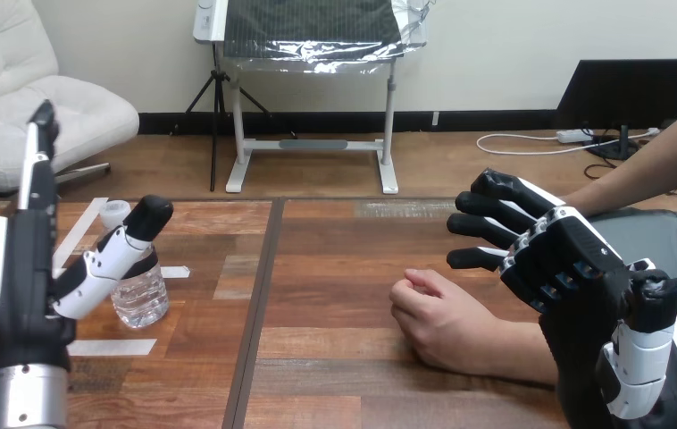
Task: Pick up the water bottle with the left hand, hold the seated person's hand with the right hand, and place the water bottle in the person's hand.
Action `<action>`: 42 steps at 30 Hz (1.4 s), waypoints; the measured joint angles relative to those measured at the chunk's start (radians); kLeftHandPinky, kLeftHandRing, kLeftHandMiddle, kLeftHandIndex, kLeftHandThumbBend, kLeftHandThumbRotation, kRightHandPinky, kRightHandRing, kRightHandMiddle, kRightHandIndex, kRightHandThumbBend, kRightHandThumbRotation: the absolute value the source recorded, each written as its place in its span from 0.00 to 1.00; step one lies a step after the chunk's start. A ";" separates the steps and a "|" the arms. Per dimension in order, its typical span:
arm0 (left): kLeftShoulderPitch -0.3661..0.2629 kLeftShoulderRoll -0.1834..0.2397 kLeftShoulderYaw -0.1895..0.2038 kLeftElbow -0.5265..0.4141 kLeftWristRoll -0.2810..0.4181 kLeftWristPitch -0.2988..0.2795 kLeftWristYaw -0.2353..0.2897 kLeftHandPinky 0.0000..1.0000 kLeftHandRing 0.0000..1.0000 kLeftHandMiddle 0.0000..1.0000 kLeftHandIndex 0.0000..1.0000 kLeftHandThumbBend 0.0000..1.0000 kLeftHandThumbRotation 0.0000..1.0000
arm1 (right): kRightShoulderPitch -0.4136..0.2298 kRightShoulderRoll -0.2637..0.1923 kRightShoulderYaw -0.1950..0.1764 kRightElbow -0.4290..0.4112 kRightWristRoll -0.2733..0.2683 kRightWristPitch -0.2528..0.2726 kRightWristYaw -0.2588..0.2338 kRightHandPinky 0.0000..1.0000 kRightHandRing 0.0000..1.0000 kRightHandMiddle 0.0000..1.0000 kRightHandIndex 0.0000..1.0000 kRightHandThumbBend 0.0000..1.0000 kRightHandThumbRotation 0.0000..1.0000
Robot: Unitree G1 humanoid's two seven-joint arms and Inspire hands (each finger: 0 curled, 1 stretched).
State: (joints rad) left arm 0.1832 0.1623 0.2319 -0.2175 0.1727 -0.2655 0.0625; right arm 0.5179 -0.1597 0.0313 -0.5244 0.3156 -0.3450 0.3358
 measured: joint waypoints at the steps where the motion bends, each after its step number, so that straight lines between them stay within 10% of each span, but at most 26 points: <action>1: -0.002 0.002 0.001 0.001 0.002 0.005 0.003 1.00 1.00 1.00 1.00 1.00 0.57 | 0.000 0.000 0.000 0.000 0.000 0.000 0.000 0.67 0.78 0.80 0.80 0.83 1.00; 30: -0.080 0.035 0.013 0.099 0.120 0.123 0.084 1.00 1.00 1.00 1.00 1.00 0.07 | 0.000 -0.001 -0.004 0.000 0.000 0.000 0.001 0.67 0.78 0.80 0.80 0.83 1.00; 42: -0.118 0.054 0.012 0.171 0.135 0.121 0.097 1.00 1.00 1.00 1.00 1.00 0.00 | 0.000 -0.002 -0.007 0.000 0.001 0.007 0.001 0.67 0.78 0.79 0.80 0.83 1.00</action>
State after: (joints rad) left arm 0.0655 0.2159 0.2443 -0.0463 0.3082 -0.1448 0.1595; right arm 0.5177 -0.1613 0.0243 -0.5244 0.3163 -0.3377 0.3371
